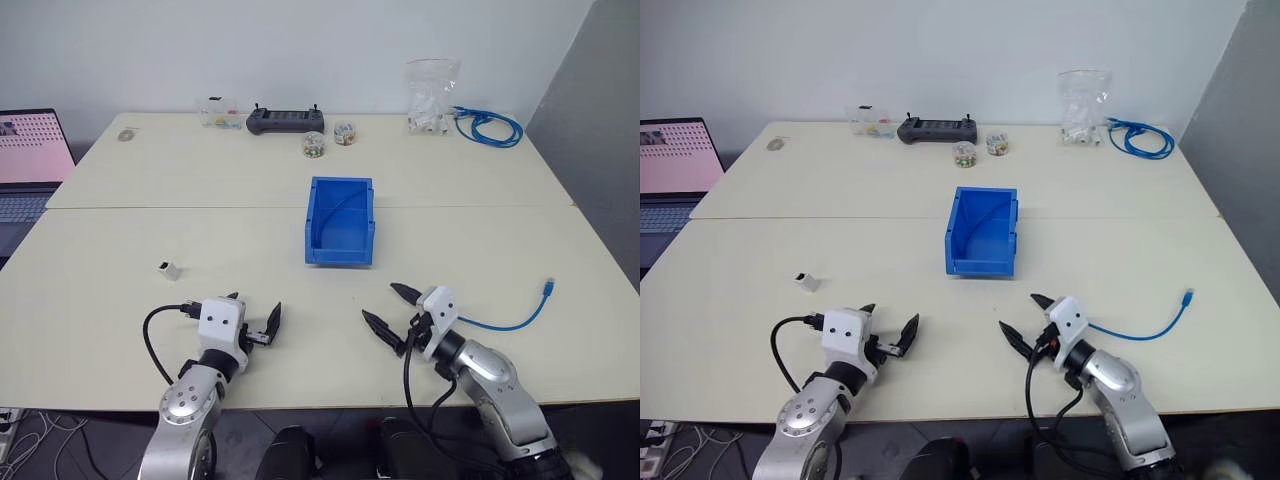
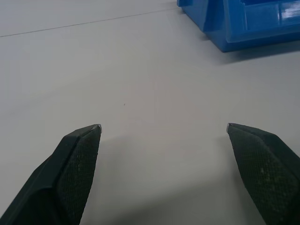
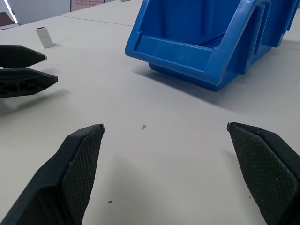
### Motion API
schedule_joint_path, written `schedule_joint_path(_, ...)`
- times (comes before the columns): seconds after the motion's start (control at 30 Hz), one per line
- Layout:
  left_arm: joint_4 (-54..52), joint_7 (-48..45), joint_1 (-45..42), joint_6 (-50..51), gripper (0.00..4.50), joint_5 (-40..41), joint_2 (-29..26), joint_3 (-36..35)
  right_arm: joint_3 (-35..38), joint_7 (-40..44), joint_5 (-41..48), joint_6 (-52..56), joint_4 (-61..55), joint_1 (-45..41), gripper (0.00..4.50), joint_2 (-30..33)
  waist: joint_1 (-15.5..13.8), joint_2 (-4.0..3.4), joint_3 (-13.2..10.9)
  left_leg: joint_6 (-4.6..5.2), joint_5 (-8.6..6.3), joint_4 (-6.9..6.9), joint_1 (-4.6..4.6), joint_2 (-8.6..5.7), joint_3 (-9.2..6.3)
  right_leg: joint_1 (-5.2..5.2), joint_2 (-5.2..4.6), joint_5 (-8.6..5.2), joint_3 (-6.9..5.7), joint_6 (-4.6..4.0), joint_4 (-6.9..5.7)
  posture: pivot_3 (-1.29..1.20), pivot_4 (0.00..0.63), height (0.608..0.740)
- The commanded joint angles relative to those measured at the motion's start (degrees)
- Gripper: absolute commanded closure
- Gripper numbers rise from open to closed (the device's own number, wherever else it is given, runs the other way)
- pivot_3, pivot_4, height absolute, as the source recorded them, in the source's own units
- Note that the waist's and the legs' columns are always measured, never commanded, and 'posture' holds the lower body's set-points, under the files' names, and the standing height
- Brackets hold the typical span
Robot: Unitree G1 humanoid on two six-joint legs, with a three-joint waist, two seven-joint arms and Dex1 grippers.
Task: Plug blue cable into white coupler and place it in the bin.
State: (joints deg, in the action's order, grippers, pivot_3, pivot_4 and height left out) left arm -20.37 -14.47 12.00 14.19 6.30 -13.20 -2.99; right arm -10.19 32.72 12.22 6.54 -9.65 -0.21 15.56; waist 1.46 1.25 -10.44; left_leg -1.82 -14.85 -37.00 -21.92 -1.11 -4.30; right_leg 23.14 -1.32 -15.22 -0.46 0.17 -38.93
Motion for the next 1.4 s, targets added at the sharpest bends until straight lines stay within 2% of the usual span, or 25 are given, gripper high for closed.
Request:
schedule_joint_path(0.03,-0.87,-0.36,0.19,-2.53,0.00,-0.34,0.03,0.62,0.04,0.79,-0.02,-1.44,-0.44,-0.45,0.05,0.03,0.00,0.00,0.00,0.00,0.00,0.00,0.00,0.00,0.00,0.00,0.00,0.00,0.00,0.00,0.00,0.00,0.150,0.740)
schedule_joint_path(0.23,-0.60,0.36,0.57,-2.02,0.00,-1.19,0.22,0.88,-0.12,0.98,0.00,-1.68,-0.50,-0.16,0.05,0.11,0.01,0.00,0.00,0.00,0.00,0.00,0.00,0.00,0.00,0.00,0.00,0.00,0.00,0.00,0.00,0.00,0.150,0.740)
schedule_joint_path(0.37,-0.39,-4.00,0.76,-2.13,0.00,1.77,-0.98,1.15,-0.32,1.19,-0.25,-2.05,-0.46,-0.01,0.05,0.08,0.01,0.00,0.00,0.00,0.00,0.00,0.00,0.00,0.00,0.00,0.00,0.00,0.00,0.00,0.00,0.00,0.150,0.740)
schedule_joint_path(0.57,0.16,-6.08,1.11,-4.25,0.00,1.84,-2.06,0.38,-0.33,1.22,-0.55,-2.55,-0.84,0.71,0.05,0.08,0.01,0.00,0.00,0.00,0.00,0.00,0.00,0.00,0.00,0.00,0.00,0.00,0.01,0.00,0.00,0.00,0.150,0.740)
schedule_joint_path(0.77,-1.95,-15.94,1.57,-6.47,0.00,8.06,-5.73,0.79,0.22,0.41,-1.27,-3.45,-1.76,1.77,0.05,0.06,0.02,0.00,0.00,0.00,0.00,0.00,0.00,0.01,0.00,0.00,0.00,0.00,0.00,0.00,0.00,0.00,0.150,0.740)
schedule_joint_path(0.9,-1.98,-23.76,-3.60,-5.95,0.00,9.82,-10.84,3.22,0.95,-1.84,-3.66,-4.70,-6.06,3.56,0.05,0.82,-0.03,-0.01,0.00,0.00,0.00,0.01,0.00,0.01,-0.01,0.00,0.00,0.00,-0.03,-0.01,0.00,0.00,0.150,0.740)
schedule_joint_path(1.07,-0.17,-32.54,-13.08,-1.08,0.00,14.03,-14.46,7.29,3.86,-6.60,-6.14,-4.85,-12.57,7.64,0.05,1.32,-0.28,0.06,0.04,0.00,0.00,0.00,-0.03,-0.08,-0.01,0.00,0.00,-0.01,-0.02,0.00,0.01,0.00,0.150,0.740)
schedule_joint_path(1.23,3.28,-42.23,-25.65,5.23,0.00,17.13,-17.00,12.61,13.72,-17.70,-8.24,-1.13,-21.25,12.97,0.05,-1.44,-0.45,0.08,0.06,-0.01,0.00,-0.01,-0.02,-0.06,-0.01,0.00,0.01,-0.01,-0.02,0.00,-0.03,0.00,0.150,0.740)
schedule_joint_path(1.4,8.75,-50.21,-37.09,5.52,0.00,12.37,-18.79,20.64,24.17,-29.63,-9.90,11.82,-28.16,15.12,0.05,-6.69,-0.09,0.05,0.07,-0.02,0.01,0.01,-0.01,-0.04,0.01,0.01,0.06,-0.01,0.00,0.00,-0.03,0.00,0.150,0.740)
